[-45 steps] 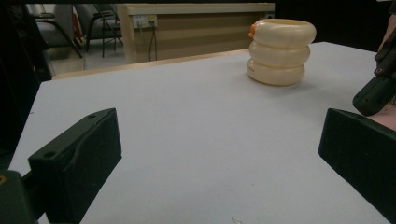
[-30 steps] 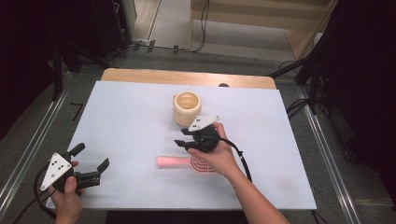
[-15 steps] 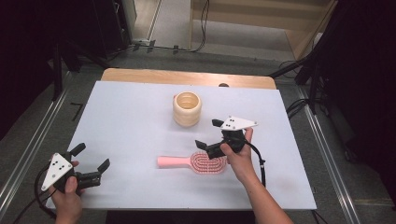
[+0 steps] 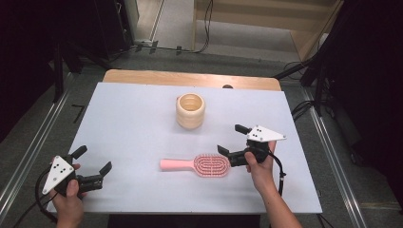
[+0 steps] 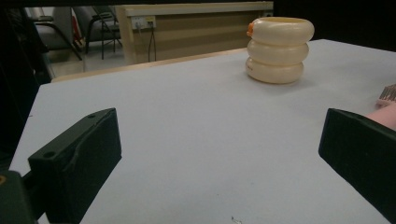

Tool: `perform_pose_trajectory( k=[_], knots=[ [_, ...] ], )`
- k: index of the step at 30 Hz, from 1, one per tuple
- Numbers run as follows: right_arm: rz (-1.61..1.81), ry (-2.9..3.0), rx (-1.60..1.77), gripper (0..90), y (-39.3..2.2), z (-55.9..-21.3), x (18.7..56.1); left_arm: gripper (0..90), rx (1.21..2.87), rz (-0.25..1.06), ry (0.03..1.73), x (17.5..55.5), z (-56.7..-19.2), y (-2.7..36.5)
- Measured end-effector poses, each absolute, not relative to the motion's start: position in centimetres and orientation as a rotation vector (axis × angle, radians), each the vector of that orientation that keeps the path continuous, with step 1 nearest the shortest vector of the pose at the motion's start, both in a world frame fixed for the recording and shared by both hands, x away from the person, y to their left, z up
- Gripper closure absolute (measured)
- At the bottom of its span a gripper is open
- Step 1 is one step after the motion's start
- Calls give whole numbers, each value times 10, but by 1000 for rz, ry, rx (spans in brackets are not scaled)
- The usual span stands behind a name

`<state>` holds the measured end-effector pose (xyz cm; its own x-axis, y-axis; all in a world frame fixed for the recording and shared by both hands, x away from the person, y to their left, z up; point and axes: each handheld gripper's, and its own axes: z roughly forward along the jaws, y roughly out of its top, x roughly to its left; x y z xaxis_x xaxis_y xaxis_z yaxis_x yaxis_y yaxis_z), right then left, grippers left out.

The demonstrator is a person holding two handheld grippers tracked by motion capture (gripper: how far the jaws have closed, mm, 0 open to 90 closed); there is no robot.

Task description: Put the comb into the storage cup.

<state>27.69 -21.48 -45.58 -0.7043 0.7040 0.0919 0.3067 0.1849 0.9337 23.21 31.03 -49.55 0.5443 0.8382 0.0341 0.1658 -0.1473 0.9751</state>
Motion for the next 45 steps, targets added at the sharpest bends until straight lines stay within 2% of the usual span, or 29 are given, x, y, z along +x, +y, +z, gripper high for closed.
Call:
perform_pose_trajectory(
  k=[32, 38, 45],
  knots=[
    [1519, 1930, 1082, 0, -300, -484, 234, 0, 1646, 733, 862, 233, -495, 310],
    [1508, 1919, 1104, 0, -310, -491, 226, 0, 1692, 655, 838, 238, -495, 309],
    [1501, 1903, 1121, 0, -320, -501, 217, 0, 1711, 626, 823, 238, -489, 308]
  ],
)
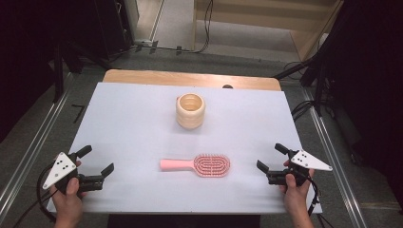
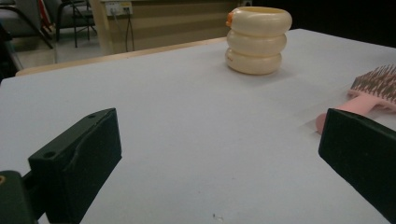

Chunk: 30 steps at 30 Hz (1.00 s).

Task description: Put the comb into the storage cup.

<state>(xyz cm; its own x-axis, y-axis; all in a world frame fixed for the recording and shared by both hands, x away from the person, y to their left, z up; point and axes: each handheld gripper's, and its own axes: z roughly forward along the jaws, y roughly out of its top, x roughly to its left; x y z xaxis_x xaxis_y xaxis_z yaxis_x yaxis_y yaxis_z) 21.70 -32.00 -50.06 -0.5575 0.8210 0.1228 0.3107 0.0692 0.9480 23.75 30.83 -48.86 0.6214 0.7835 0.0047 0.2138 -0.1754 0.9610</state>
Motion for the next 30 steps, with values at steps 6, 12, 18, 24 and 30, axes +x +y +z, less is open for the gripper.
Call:
perform_pose_trajectory(
  k=[6, 12, 18, 24, 30],
  knots=[
    [1512, 1889, 1123, 0, -324, -505, 213, 0, 1729, 590, 773, 235, -474, 296],
    [1523, 1872, 1133, 0, -332, -508, 208, 0, 1737, 549, 708, 234, -455, 280],
    [1524, 1876, 1123, 0, -331, -509, 208, 0, 1753, 517, 648, 241, -435, 264],
    [1532, 1878, 1121, 0, -332, -510, 209, 0, 1800, 495, 593, 252, -420, 247],
    [1523, 1888, 1113, 0, -329, -511, 209, 26, 1842, 488, 564, 261, -416, 229]
  ],
)
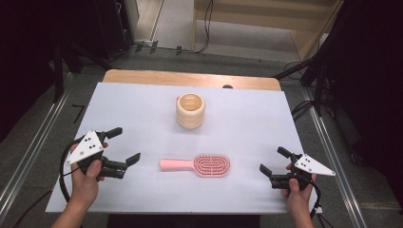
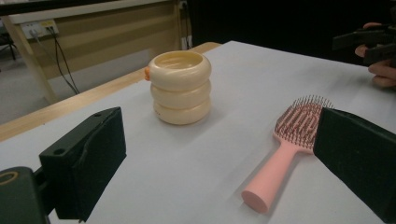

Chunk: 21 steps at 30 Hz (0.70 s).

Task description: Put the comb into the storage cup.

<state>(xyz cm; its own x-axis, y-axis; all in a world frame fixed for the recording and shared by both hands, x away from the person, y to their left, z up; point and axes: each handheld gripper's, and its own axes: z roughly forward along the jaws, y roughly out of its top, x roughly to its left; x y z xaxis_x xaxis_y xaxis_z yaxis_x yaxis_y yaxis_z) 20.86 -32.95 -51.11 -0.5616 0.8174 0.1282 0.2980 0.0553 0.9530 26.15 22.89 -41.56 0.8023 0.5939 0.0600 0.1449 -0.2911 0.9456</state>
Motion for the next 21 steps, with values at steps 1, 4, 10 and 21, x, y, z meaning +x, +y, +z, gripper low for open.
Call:
perform_pose_trajectory(
  k=[1, 4, 10, 21],
  knots=[
    [1520, 1889, 1112, 0, -329, -511, 209, 27, 1854, 488, 554, 263, -415, 225],
    [1523, 1892, 1109, 0, -329, -512, 209, 26, 1891, 486, 523, 266, -415, 214],
    [1525, 1896, 1109, 0, -329, -512, 209, 27, 1945, 440, 481, 274, -415, 195],
    [1537, 1898, 1108, 0, -329, -512, 209, 21, 2082, 342, 427, 289, -419, 170]
  ],
)
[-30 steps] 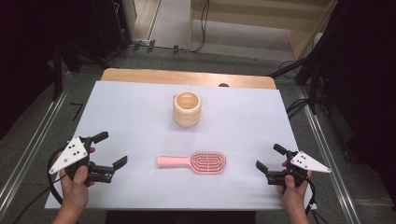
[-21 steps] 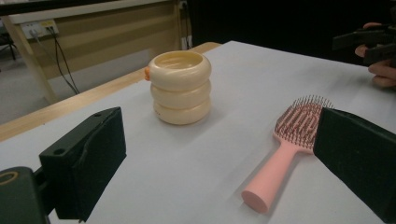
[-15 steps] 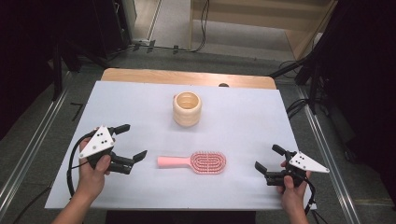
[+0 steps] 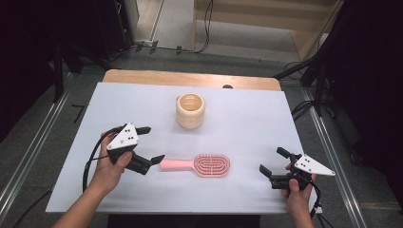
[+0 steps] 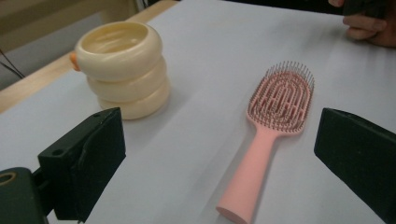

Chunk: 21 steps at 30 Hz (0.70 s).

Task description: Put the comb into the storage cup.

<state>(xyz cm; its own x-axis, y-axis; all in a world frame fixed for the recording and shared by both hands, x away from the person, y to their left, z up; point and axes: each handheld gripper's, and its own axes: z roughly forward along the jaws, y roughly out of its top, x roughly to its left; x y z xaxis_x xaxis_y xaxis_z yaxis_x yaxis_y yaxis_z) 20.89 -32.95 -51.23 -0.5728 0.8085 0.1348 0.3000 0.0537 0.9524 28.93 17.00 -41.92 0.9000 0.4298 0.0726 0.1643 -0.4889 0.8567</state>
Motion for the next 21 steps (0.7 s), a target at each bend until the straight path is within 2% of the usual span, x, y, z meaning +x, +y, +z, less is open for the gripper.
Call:
perform_pose_trajectory(
  k=[21],
  knots=[
    [1538, 1916, 1096, 0, -329, -513, 210, 28, 2388, 238, 286, 301, -440, 117]
  ],
)
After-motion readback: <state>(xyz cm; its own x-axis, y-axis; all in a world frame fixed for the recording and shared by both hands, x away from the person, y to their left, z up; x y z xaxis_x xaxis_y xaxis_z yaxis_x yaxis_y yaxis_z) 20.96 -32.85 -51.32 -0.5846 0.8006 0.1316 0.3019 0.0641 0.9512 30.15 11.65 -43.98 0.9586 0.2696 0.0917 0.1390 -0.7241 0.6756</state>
